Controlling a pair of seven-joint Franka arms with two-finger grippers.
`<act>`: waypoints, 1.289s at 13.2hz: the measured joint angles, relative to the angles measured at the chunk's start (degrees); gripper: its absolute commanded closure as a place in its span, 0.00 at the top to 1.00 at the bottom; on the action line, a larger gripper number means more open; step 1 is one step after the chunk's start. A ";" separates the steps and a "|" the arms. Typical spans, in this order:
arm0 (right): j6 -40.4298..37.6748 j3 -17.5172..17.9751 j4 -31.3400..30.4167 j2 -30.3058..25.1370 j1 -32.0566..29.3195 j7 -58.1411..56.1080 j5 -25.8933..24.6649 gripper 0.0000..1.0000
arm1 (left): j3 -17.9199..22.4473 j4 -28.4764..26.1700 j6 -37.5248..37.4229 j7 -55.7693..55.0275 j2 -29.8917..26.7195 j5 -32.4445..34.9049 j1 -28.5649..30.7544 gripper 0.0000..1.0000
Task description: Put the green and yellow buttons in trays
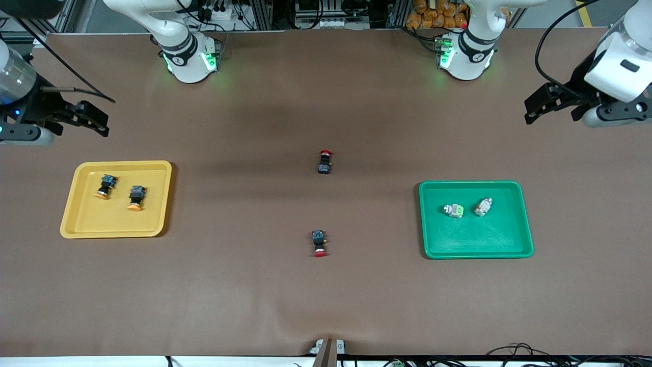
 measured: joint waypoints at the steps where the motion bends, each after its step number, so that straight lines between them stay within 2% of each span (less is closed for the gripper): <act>1: -0.02 -0.23 0.55 0.34 -0.05 -1.16 0.91 1.00 | 0.00 -0.06 -0.45 -0.77 -0.46 0.08 0.02 1.00; 5: 0.44 -1.07 0.87 1.34 -1.02 -6.52 2.29 1.00 | -0.03 -0.25 -1.41 -2.47 -1.50 0.23 0.01 1.00; 11: 0.83 -1.06 0.83 1.50 -1.02 -6.87 2.42 1.00 | -1.00 -0.25 -1.67 -2.64 -1.58 0.24 -0.10 1.00; 17: 1.00 -1.18 0.69 1.55 -3.10 -6.99 4.66 1.00 | -1.10 -0.25 -1.67 -2.66 -1.62 0.24 -0.13 1.00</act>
